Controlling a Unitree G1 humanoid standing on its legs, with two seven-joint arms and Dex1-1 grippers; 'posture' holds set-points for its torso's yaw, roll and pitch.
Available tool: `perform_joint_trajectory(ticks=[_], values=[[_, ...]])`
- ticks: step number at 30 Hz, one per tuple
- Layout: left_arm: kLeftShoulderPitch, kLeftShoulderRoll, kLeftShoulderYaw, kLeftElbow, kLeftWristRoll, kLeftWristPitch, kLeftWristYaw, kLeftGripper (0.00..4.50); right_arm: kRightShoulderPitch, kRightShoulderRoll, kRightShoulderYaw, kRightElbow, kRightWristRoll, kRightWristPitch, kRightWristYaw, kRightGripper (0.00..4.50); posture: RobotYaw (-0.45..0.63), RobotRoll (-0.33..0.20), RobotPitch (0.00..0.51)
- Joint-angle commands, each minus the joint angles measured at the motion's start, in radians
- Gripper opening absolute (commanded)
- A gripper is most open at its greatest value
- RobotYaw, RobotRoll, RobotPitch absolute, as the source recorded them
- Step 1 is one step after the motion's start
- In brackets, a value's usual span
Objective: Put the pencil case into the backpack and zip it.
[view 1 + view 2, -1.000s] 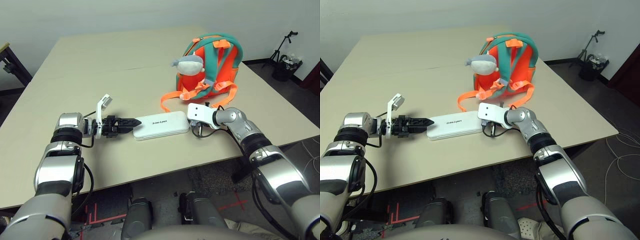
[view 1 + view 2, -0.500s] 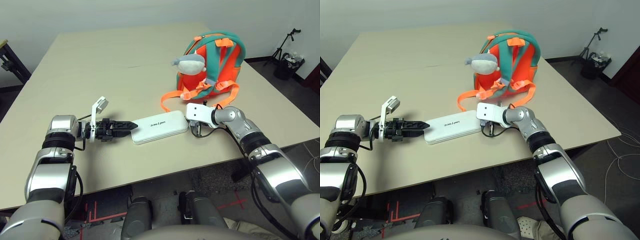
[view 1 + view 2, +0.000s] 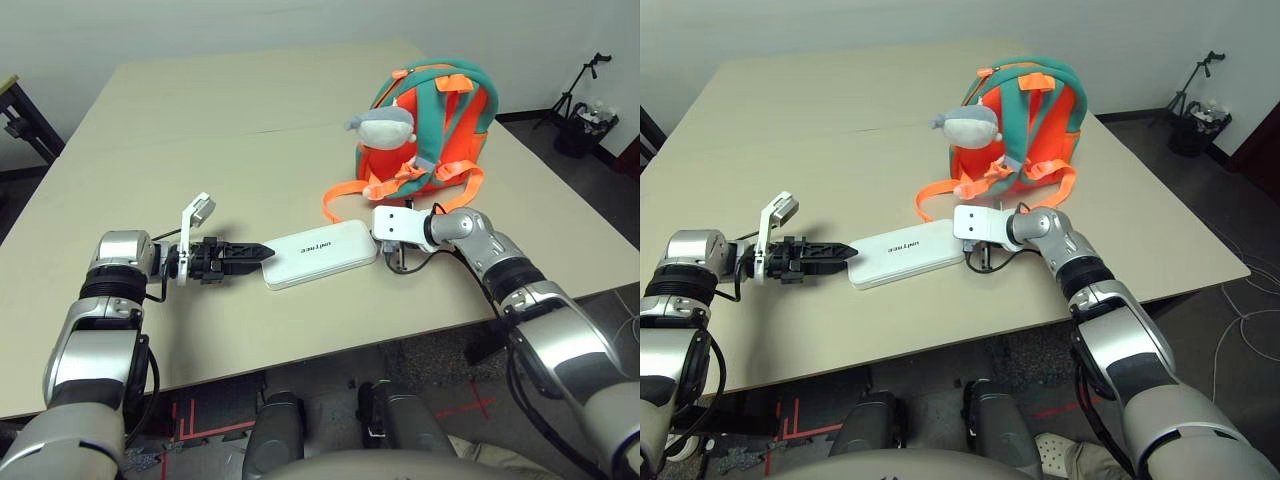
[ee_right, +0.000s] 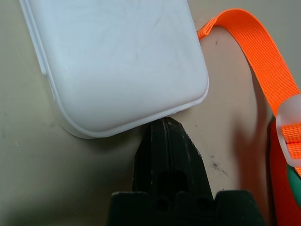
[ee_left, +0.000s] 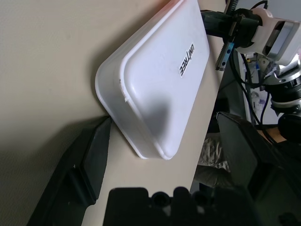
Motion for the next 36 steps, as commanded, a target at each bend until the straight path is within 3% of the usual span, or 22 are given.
perform_joint_trajectory(ticks=[1,14,19,25,36], values=[[0.038,0.018,-0.017,-0.011,-0.016,0.026,0.018,4.50,-0.010,-0.022,0.010,0.031,-0.002,0.002,-0.008,0.04,0.16,0.000,0.058],[0.090,0.106,-0.005,-0.119,-0.109,0.118,0.048,4.50,-0.001,-0.031,0.010,0.046,0.007,0.005,-0.035,0.04,0.19,0.000,0.056],[0.108,0.084,-0.004,-0.137,-0.125,0.114,0.087,4.50,0.013,-0.045,0.016,0.020,0.018,0.019,0.003,0.04,0.18,0.000,0.052],[0.122,0.063,-0.003,-0.136,-0.147,0.098,0.115,4.50,0.079,-0.107,0.025,-0.136,0.041,0.109,0.121,0.04,0.17,0.000,0.051],[0.124,0.054,0.007,-0.131,-0.176,0.089,0.150,4.50,0.131,-0.240,-0.001,-0.210,0.071,0.173,0.148,0.04,0.16,0.000,0.056]])
